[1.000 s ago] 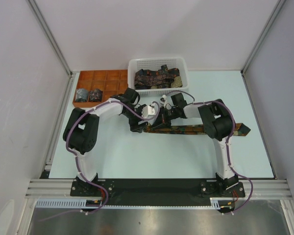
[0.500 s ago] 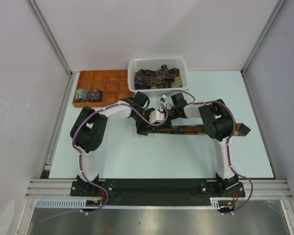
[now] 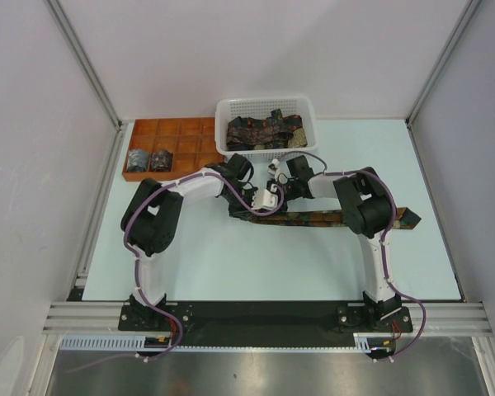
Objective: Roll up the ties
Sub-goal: Roll the tie at the center of the board.
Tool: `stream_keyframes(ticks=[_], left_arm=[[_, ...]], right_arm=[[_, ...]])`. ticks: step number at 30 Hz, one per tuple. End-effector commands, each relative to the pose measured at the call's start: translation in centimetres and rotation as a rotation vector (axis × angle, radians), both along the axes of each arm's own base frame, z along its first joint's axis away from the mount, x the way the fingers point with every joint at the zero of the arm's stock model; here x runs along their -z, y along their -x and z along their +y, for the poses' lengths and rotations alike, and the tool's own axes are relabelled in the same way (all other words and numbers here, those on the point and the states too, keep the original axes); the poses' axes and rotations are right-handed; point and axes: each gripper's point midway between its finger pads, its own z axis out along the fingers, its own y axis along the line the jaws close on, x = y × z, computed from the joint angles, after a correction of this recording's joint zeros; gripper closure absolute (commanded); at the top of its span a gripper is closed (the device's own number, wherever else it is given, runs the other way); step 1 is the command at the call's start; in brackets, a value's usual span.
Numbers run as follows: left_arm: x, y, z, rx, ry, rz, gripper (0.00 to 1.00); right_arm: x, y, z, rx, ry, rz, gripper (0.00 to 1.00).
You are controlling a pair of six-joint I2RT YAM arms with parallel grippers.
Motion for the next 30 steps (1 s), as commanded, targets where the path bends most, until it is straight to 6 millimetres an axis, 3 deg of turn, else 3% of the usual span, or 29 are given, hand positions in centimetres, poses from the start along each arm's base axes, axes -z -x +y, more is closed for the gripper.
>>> stream_keyframes(ticks=[1,3,7,13,25,30], left_arm=[[-0.7,-0.5,3.8,0.006,-0.069,-0.039,0.77],[-0.8,0.3,4.4,0.027,-0.077,-0.042,0.78],[-0.8,1.1,4.8,0.013,-0.060,-0.020,0.43],[-2.5,-0.7,4.3,-0.143,0.041,0.013,0.32],[-3.8,-1.2,1.7,-0.158,0.176,0.048,0.33],[-4.5,-1.1,0.7,-0.134,0.199,0.046,0.56]], right_arm=[[-1.0,-1.4,1.8,0.008,0.005,-0.071,1.00],[-1.5,-1.6,2.3,0.002,-0.008,-0.079,1.00],[-1.1,-1.1,2.6,-0.013,0.000,-0.074,1.00],[0.9,-0.4,1.9,-0.020,0.056,-0.055,1.00],[3.1,0.0,0.9,-0.016,0.144,-0.044,1.00],[3.4,0.0,0.7,-0.010,0.169,-0.050,1.00]])
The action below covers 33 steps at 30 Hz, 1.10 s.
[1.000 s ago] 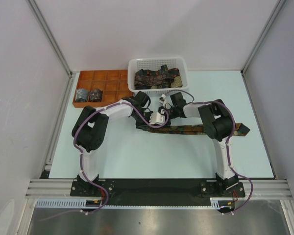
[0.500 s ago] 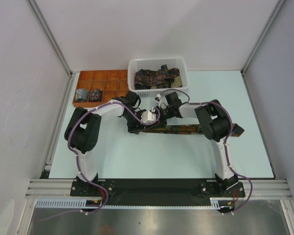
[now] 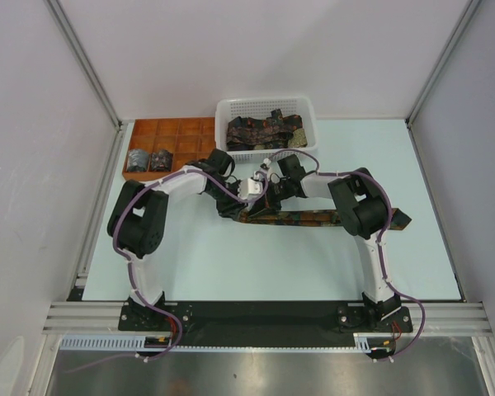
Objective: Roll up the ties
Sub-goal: Roll the tie at the center of the board.
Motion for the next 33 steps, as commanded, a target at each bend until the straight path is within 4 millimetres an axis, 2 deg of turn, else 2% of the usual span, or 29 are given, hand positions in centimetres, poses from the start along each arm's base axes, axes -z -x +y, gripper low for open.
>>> stream_keyframes(ticks=[1,3,7,9,11,13,19,25,32,33], left_arm=[[-3.6,-0.8,-2.8,0.034,0.116,-0.051,0.59],[-4.3,-0.6,-3.5,0.047,0.132,-0.052,0.66],[-4.7,-0.2,-5.3,0.078,0.148,-0.046,0.69],[-4.2,0.5,-6.1,0.102,0.138,-0.030,0.67],[-2.8,1.0,-6.2,0.122,0.097,-0.023,0.64],[-1.6,1.1,-5.9,0.121,0.048,-0.017,0.62],[-0.1,1.1,-5.2,0.123,-0.027,0.000,0.59],[2.0,2.8,-3.8,0.127,-0.095,0.049,0.59],[4.4,3.2,-1.6,0.101,-0.206,0.047,0.62],[4.6,2.9,-1.2,0.095,-0.228,0.037,0.62]], right_arm=[[3.4,0.1,-1.3,0.018,0.130,-0.008,1.00],[3.5,0.2,-1.3,0.018,0.136,-0.004,1.00],[3.7,0.5,-1.1,0.015,0.132,0.009,1.00],[3.5,0.5,-0.9,0.012,0.127,0.007,1.00],[3.2,0.4,-0.9,0.016,0.114,0.011,1.00],[2.9,0.6,-0.8,0.018,0.097,0.016,1.00],[1.8,0.9,-0.3,0.026,0.021,0.028,1.00],[0.9,0.9,0.3,0.025,-0.041,0.026,0.97],[-0.3,1.1,-0.5,0.030,-0.066,0.025,0.85],[-1.1,0.9,-0.6,0.029,-0.078,0.017,0.83]])
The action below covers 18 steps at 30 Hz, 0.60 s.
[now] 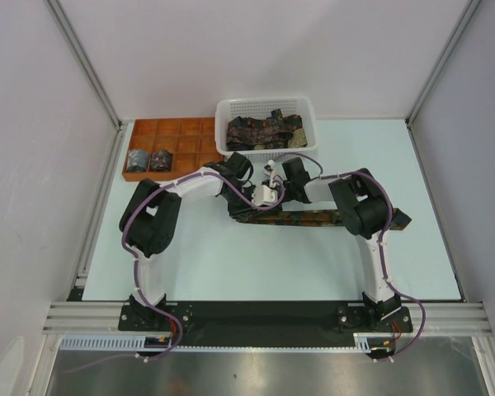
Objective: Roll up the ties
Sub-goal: Roll the tie at the center of the board.
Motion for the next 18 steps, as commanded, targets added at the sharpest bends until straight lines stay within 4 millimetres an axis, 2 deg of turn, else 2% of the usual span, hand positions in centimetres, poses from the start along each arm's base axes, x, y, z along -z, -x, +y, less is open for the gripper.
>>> stream_keyframes(ticks=[1,5,10,12,18], left_arm=[[3.9,2.2,2.0,0.020,-0.145,0.069,0.62],[4.1,2.6,2.5,0.020,-0.159,0.074,0.62],[4.0,2.9,2.5,0.025,-0.145,0.083,0.62],[4.0,3.0,2.4,0.027,-0.142,0.086,0.62],[4.0,2.9,2.3,0.033,-0.135,0.086,0.61]], right_arm=[[-1.2,0.5,-1.1,0.010,0.007,-0.002,0.81],[-2.9,0.5,-2.2,0.002,0.007,-0.047,0.68],[-4.1,1.0,-3.4,0.018,0.001,-0.036,0.66],[-4.3,1.1,-3.3,0.029,-0.010,-0.011,0.66],[-5.0,0.4,-1.2,0.041,-0.077,-0.032,0.65]])
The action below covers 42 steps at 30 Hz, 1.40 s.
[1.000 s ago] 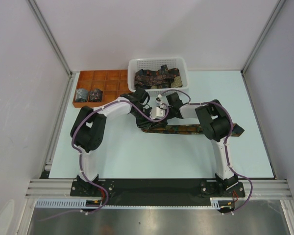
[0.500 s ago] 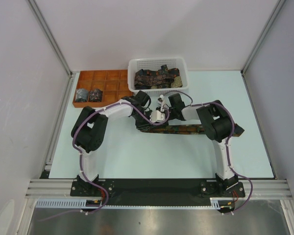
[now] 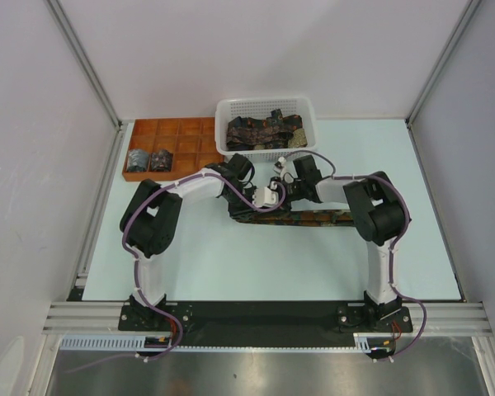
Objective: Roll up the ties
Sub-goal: Roll the tie at the center of the board.
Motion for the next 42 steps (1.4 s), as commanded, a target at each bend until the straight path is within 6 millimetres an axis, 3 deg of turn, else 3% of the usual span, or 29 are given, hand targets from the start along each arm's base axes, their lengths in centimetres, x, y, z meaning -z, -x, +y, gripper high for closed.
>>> stream_keyframes(ticks=[1,6,12,17,22,26,29,34,42], left_arm=[[3.6,3.0,2.2,0.022,-0.108,0.108,0.60],[3.3,2.8,2.1,0.020,-0.095,0.106,0.59],[2.9,2.5,2.0,0.014,-0.077,0.097,0.54],[2.7,2.4,2.0,0.010,-0.072,0.096,0.54],[1.8,2.0,1.8,0.002,-0.043,0.083,0.46],[-0.5,0.9,1.1,-0.041,0.039,0.064,0.26],[-1.7,-0.2,1.1,-0.076,0.094,0.052,0.20],[-2.7,-1.0,0.9,-0.085,0.143,0.029,0.18],[-2.9,-1.0,-1.5,-0.052,0.180,0.050,0.19]], right_arm=[[-2.1,-0.4,1.9,-0.004,-0.081,-0.041,0.65],[-0.6,-0.7,2.6,-0.003,-0.045,-0.032,0.65],[1.7,-0.7,2.0,-0.009,0.021,-0.030,0.83],[2.3,-1.0,1.3,-0.008,0.059,-0.049,1.00],[3.4,-0.9,0.2,0.009,0.110,-0.026,1.00],[4.2,-1.2,-0.8,0.032,0.156,-0.021,1.00],[4.7,-1.1,-1.1,0.034,0.175,-0.013,1.00],[5.3,-1.1,-1.6,0.036,0.208,-0.017,1.00],[6.0,-0.9,-1.7,0.036,0.222,0.003,1.00]])
